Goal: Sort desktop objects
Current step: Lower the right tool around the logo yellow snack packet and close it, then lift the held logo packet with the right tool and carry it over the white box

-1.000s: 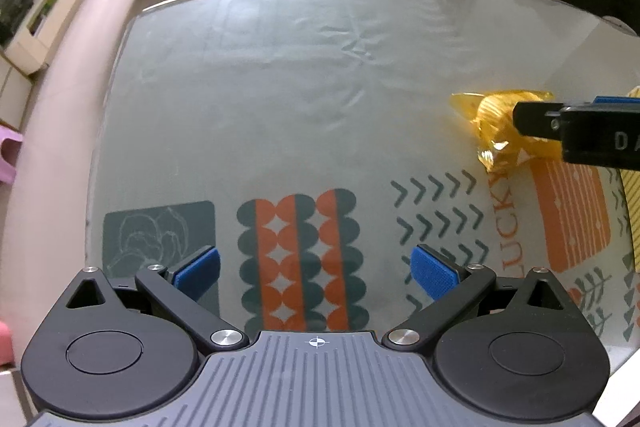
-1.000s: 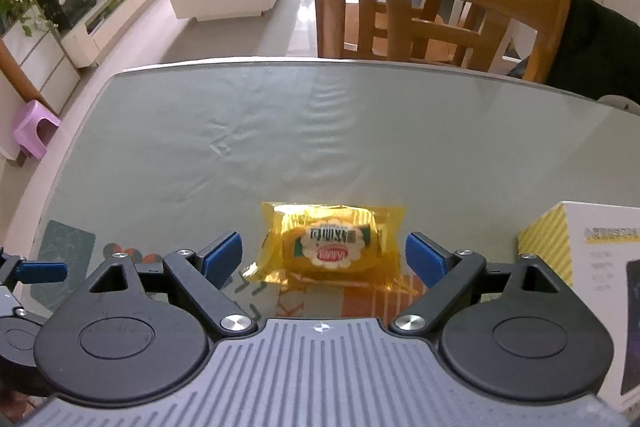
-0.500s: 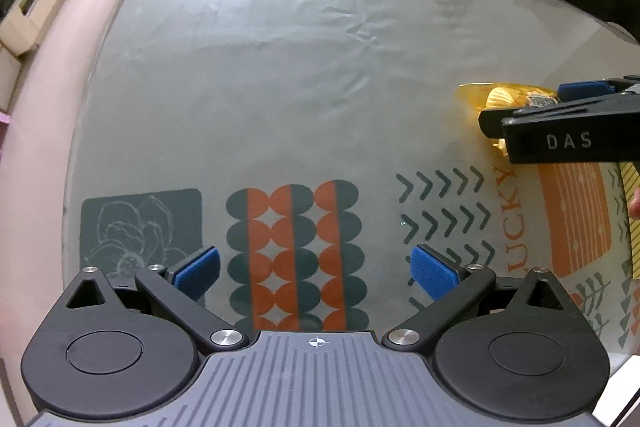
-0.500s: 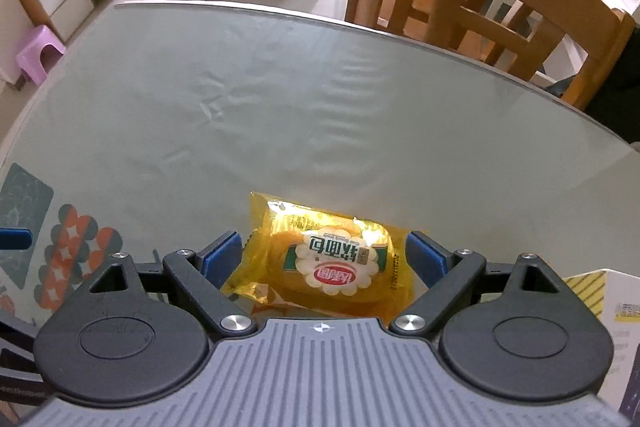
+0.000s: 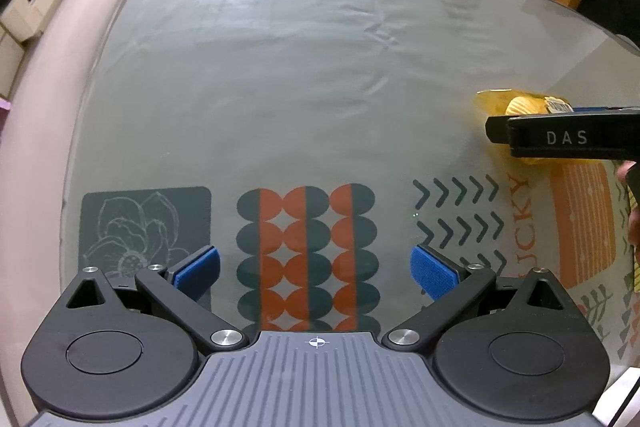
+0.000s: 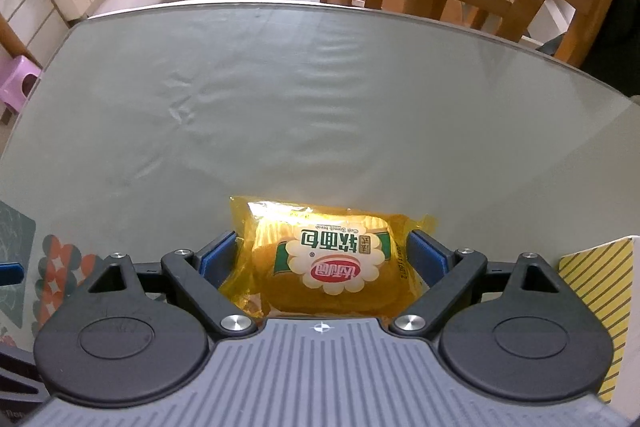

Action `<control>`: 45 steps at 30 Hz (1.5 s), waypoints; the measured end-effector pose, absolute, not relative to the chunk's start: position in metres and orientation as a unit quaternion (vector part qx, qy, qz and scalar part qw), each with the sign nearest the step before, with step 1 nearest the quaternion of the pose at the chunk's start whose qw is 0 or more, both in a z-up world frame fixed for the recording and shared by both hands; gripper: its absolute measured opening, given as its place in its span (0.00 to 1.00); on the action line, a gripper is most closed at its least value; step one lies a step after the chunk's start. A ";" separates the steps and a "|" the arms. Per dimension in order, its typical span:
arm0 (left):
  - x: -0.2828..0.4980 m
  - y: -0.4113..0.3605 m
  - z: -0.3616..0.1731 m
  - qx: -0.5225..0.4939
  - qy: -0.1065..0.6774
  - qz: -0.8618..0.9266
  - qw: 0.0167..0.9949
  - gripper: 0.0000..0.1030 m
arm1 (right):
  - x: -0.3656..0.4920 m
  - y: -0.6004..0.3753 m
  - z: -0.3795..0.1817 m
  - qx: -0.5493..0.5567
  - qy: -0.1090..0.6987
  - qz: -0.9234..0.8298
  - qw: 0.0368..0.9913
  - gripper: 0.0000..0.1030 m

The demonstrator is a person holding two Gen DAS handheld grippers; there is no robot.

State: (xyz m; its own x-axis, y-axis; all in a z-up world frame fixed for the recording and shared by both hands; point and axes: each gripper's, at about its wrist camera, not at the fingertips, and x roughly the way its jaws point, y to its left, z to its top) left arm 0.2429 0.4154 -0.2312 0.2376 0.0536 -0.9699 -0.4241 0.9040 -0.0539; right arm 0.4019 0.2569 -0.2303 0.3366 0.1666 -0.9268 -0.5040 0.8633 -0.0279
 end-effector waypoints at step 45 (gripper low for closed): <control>0.187 0.286 -0.118 -0.095 0.554 0.132 0.817 1.00 | 0.260 0.136 -0.088 -0.149 0.398 0.173 0.888 0.81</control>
